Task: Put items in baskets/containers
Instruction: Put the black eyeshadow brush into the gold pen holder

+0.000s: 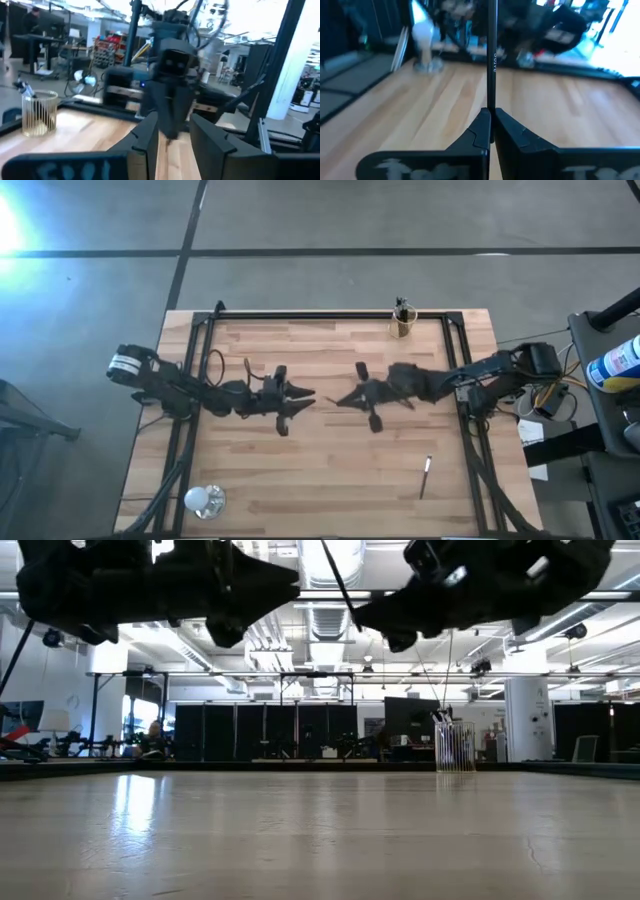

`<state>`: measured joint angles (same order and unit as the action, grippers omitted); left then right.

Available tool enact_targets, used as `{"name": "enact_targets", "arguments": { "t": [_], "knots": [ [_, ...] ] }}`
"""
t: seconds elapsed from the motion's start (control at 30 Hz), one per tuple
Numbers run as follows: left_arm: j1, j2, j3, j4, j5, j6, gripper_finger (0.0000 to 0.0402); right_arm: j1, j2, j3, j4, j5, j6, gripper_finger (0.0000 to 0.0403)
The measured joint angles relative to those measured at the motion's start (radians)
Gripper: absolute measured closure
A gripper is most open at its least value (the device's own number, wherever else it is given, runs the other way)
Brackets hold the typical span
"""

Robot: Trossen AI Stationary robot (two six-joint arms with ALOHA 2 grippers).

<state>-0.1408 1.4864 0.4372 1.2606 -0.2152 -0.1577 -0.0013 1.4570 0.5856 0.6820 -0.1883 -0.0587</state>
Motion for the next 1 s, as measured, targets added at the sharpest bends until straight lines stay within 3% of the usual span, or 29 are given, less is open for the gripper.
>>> {"name": "enact_targets", "arguments": {
  "t": [0.2,0.53,0.63,0.73,0.8,0.9,1.0],
  "knots": [
    [0.030,0.001,0.042,-0.020,0.036,0.016,0.0298,-0.041,0.065,0.075,0.083,-0.076,0.002,0.0394],
    [0.035,0.001,0.089,-0.053,0.083,0.068,0.0301,-0.041,0.169,0.184,0.083,-0.075,0.020,0.0395],
    [0.035,0.002,0.087,-0.049,0.084,0.072,0.0327,-0.041,0.177,0.191,0.087,-0.075,0.030,0.0395],
    [0.036,0.002,0.085,-0.051,0.076,0.077,0.0380,-0.041,0.177,0.191,0.086,-0.078,0.033,0.0395],
    [0.041,0.001,0.085,-0.057,0.071,0.062,0.0388,-0.040,0.176,0.191,0.080,-0.071,0.020,0.0395],
    [0.052,-0.007,0.085,-0.110,0.039,0.022,0.0390,-0.042,0.143,0.190,0.006,-0.048,0.010,0.0387],
    [0.056,-0.015,0.085,-0.198,0.003,0.012,0.0390,-0.040,0.077,0.191,-0.153,0.057,-0.002,0.0365]
  ]
}}
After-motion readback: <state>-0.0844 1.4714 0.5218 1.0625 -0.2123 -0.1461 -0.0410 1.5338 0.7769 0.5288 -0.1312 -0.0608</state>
